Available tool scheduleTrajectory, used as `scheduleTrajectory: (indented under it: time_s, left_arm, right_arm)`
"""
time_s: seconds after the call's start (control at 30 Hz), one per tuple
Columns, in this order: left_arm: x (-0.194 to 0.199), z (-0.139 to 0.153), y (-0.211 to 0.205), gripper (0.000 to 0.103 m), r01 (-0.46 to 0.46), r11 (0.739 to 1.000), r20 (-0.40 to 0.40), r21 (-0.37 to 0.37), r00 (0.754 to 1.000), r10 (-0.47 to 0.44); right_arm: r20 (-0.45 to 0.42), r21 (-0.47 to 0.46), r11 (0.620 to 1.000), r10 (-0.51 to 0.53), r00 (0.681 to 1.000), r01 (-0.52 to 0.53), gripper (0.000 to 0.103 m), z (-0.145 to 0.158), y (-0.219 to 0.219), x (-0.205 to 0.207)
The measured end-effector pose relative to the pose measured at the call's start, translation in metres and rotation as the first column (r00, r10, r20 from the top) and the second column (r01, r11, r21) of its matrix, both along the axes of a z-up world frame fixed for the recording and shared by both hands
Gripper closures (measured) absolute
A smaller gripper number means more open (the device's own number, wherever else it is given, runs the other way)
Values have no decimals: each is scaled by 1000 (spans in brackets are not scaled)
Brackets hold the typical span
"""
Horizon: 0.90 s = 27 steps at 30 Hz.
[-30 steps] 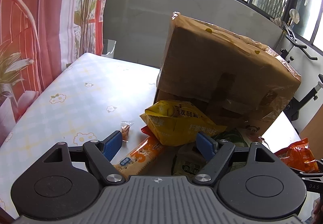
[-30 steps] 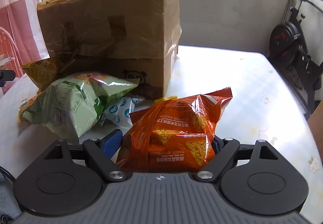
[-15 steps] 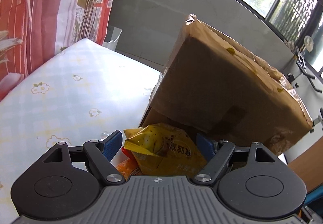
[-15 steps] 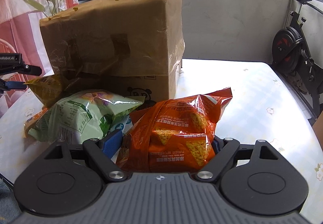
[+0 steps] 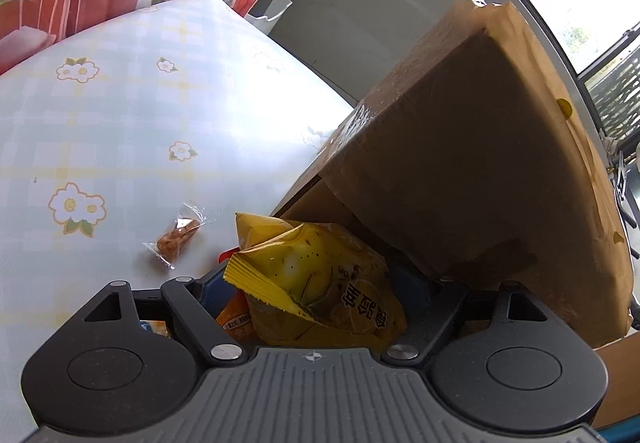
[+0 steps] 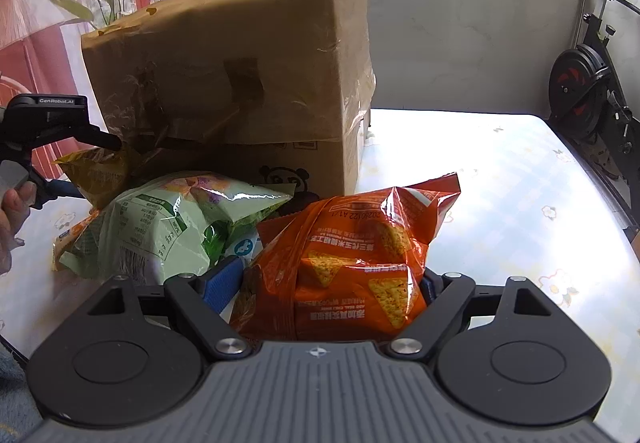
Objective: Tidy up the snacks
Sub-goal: 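Grasp the yellow chip bag with the left tool while the right tool holds the orange bag, then lower both bags into the box and open both tools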
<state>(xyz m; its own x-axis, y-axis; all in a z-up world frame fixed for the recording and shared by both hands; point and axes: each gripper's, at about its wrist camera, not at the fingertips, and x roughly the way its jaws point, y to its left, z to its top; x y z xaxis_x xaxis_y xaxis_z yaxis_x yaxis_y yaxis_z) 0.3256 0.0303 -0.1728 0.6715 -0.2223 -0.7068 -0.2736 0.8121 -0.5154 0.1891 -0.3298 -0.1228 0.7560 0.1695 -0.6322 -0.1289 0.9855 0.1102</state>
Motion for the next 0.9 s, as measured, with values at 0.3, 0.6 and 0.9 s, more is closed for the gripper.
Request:
scheduleTrajectory:
  time_s: [0.3,0.6,0.9]
  left_arm:
    - [-2,6,-10,34,55,994,74,96,995,-62]
    - [-40,35,3,36,113,980,155,163,978,-139]
    - [-81,78,16,36,107,963,279,248,944,-177]
  right_arm:
    - [-6,9,1000,-23,1000,23,18,0,-5,-3]
    - [27,21,999,-32,999,31,18,7,-7,-6]
    - [89,28,999,-47,995,44,18,27,-12,-7]
